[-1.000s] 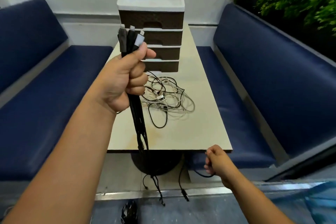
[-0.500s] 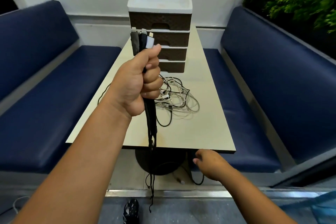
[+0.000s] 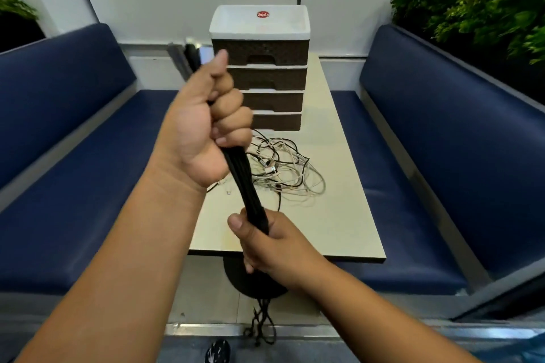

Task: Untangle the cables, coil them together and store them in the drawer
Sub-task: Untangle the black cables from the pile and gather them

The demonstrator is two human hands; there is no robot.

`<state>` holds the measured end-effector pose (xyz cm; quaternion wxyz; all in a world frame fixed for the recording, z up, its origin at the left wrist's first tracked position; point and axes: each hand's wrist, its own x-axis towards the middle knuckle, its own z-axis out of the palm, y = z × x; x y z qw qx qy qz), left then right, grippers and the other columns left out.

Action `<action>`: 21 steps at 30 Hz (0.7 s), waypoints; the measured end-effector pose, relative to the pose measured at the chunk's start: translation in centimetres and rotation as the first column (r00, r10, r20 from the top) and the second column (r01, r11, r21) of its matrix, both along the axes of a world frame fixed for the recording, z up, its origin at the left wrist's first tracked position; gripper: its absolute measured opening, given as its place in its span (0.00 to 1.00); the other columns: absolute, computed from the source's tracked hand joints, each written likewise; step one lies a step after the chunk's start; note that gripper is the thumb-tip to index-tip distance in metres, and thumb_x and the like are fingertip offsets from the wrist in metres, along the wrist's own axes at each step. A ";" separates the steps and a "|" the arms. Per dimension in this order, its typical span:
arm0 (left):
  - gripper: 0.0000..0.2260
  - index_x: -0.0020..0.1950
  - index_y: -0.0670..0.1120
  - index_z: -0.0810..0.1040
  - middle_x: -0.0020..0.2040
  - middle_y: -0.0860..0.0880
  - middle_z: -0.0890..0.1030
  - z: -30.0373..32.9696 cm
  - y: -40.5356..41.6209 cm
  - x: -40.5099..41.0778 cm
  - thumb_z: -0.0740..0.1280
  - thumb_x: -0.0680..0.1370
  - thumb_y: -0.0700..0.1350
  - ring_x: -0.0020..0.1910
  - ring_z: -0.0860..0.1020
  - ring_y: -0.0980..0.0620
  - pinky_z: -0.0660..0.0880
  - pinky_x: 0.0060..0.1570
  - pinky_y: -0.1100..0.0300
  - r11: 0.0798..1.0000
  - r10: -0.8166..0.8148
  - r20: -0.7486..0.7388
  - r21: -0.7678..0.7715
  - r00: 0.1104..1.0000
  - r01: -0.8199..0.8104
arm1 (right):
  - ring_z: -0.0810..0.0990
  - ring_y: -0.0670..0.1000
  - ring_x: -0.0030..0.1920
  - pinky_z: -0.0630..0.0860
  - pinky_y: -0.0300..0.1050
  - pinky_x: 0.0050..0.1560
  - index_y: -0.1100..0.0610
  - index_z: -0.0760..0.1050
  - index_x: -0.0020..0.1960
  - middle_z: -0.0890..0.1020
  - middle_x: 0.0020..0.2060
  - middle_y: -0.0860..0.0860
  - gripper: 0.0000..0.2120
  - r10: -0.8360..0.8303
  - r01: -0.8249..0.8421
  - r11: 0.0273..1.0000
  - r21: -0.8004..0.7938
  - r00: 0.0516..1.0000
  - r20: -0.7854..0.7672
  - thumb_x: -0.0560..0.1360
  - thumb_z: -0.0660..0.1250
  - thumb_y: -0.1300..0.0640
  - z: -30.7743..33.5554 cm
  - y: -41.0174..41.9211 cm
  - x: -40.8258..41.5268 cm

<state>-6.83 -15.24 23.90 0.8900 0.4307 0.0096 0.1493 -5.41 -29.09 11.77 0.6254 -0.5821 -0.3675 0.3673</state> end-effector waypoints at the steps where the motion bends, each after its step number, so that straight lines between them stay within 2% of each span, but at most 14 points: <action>1: 0.21 0.30 0.51 0.59 0.22 0.54 0.55 -0.7 1.1 0.1 0.59 0.81 0.53 0.19 0.54 0.58 0.52 0.18 0.68 0.996 0.015 0.008 -0.088 1.000 -0.015 | 0.65 0.46 0.23 0.67 0.45 0.30 0.53 0.64 0.35 0.66 0.22 0.44 0.17 -0.007 0.008 1.000 0.015 0.999 -0.047 0.79 0.63 0.49 -0.1 -0.1 -0.1; 3: 0.19 0.32 0.49 0.65 0.24 0.54 0.62 -2.7 2.6 0.5 0.59 0.82 0.53 0.21 0.62 0.59 0.62 0.21 0.68 0.945 -0.012 0.024 -0.327 1.000 0.019 | 0.59 0.47 0.23 0.58 0.43 0.27 0.53 0.61 0.35 0.63 0.23 0.46 0.18 0.005 0.001 0.999 0.038 0.988 -0.153 0.79 0.62 0.48 0.0 0.1 -0.2; 5: 0.18 0.36 0.47 0.71 0.30 0.53 0.72 -5.1 3.5 0.8 0.59 0.82 0.55 0.29 0.74 0.57 0.75 0.33 0.64 0.875 -0.036 0.036 -0.481 0.999 0.049 | 0.57 0.47 0.22 0.54 0.40 0.25 0.53 0.60 0.34 0.62 0.22 0.47 0.20 0.027 -0.022 0.999 0.026 0.979 -0.204 0.80 0.61 0.47 0.1 0.4 -0.2; 6: 0.19 0.38 0.47 0.75 0.36 0.53 0.77 -6.3 3.5 0.7 0.59 0.81 0.57 0.37 0.79 0.55 0.79 0.44 0.58 0.879 -0.035 0.023 -0.474 0.999 0.042 | 0.56 0.46 0.22 0.54 0.39 0.25 0.53 0.60 0.33 0.62 0.22 0.47 0.20 0.028 -0.026 1.000 0.013 0.976 -0.215 0.81 0.60 0.48 0.1 0.6 -0.1; 8: 0.20 0.47 0.47 0.79 0.50 0.50 0.83 -8.3 3.0 0.4 0.59 0.80 0.61 0.53 0.81 0.51 0.73 0.62 0.50 0.919 -0.060 -0.034 -0.391 0.998 0.041 | 0.56 0.47 0.22 0.54 0.39 0.25 0.54 0.60 0.33 0.62 0.21 0.47 0.21 0.019 -0.025 0.999 -0.023 0.974 -0.228 0.82 0.58 0.49 -0.2 1.0 0.1; 9: 0.20 0.52 0.47 0.79 0.53 0.50 0.83 -9.0 2.6 0.1 0.59 0.80 0.61 0.56 0.81 0.50 0.70 0.66 0.49 0.929 -0.077 -0.062 -0.367 0.995 0.049 | 0.56 0.47 0.23 0.54 0.39 0.25 0.53 0.60 0.33 0.62 0.21 0.47 0.20 0.010 -0.022 0.999 -0.047 0.972 -0.233 0.83 0.58 0.49 -0.3 1.3 0.2; 10: 0.18 0.54 0.46 0.78 0.53 0.50 0.83 -9.6 2.2 0.0 0.59 0.80 0.59 0.55 0.81 0.50 0.70 0.66 0.49 0.927 -0.086 -0.088 -0.371 0.992 0.048 | 0.55 0.47 0.23 0.54 0.39 0.26 0.53 0.61 0.33 0.62 0.22 0.48 0.20 0.008 -0.025 0.997 -0.070 0.971 -0.241 0.83 0.57 0.50 -0.6 1.6 0.3; 12: 0.13 0.53 0.45 0.79 0.41 0.53 0.82 -10.8 2.3 -0.2 0.61 0.81 0.53 0.44 0.83 0.53 0.77 0.58 0.51 0.889 -0.080 -0.117 -0.458 0.990 0.018 | 0.55 0.47 0.23 0.54 0.39 0.26 0.53 0.60 0.33 0.61 0.22 0.48 0.20 0.005 -0.038 0.992 -0.120 0.966 -0.259 0.83 0.58 0.50 -1.4 2.2 0.5; 14: 0.08 0.49 0.45 0.77 0.31 0.54 0.74 -11.8 3.3 -0.1 0.62 0.81 0.47 0.31 0.77 0.57 0.82 0.41 0.58 0.821 -0.100 -0.090 -0.570 0.991 0.031 | 0.55 0.47 0.23 0.54 0.40 0.26 0.53 0.60 0.35 0.61 0.23 0.49 0.19 -0.005 -0.047 0.984 -0.172 0.957 -0.288 0.82 0.59 0.49 -2.3 3.0 0.6; 17: 0.08 0.43 0.46 0.74 0.26 0.53 0.64 -12.7 4.9 -0.1 0.62 0.79 0.47 0.23 0.60 0.59 0.69 0.22 0.66 0.786 -0.138 -0.085 -0.616 0.987 0.057 | 0.56 0.48 0.24 0.58 0.41 0.27 0.53 0.60 0.36 0.61 0.25 0.50 0.18 0.021 -0.086 0.975 -0.203 0.953 -0.302 0.82 0.60 0.51 -3.6 4.2 0.9; 19: 0.12 0.39 0.47 0.72 0.24 0.52 0.62 -12.9 5.7 0.1 0.62 0.81 0.50 0.23 0.54 0.59 0.62 0.18 0.68 0.809 -0.118 -0.153 -0.588 0.981 0.006 | 0.61 0.47 0.23 0.65 0.41 0.30 0.53 0.63 0.36 0.64 0.24 0.48 0.17 0.057 -0.116 0.971 -0.211 0.962 -0.268 0.81 0.62 0.54 -4.7 5.2 1.3; 21: 0.14 0.37 0.49 0.70 0.23 0.53 0.60 -13.2 6.6 0.2 0.60 0.80 0.52 0.23 0.51 0.59 0.56 0.17 0.69 0.830 -0.074 -0.228 -0.554 0.971 -0.067 | 0.68 0.48 0.26 0.70 0.43 0.38 0.53 0.69 0.36 0.70 0.24 0.48 0.13 0.100 -0.152 0.967 -0.207 0.965 -0.240 0.79 0.65 0.56 -5.7 6.1 2.0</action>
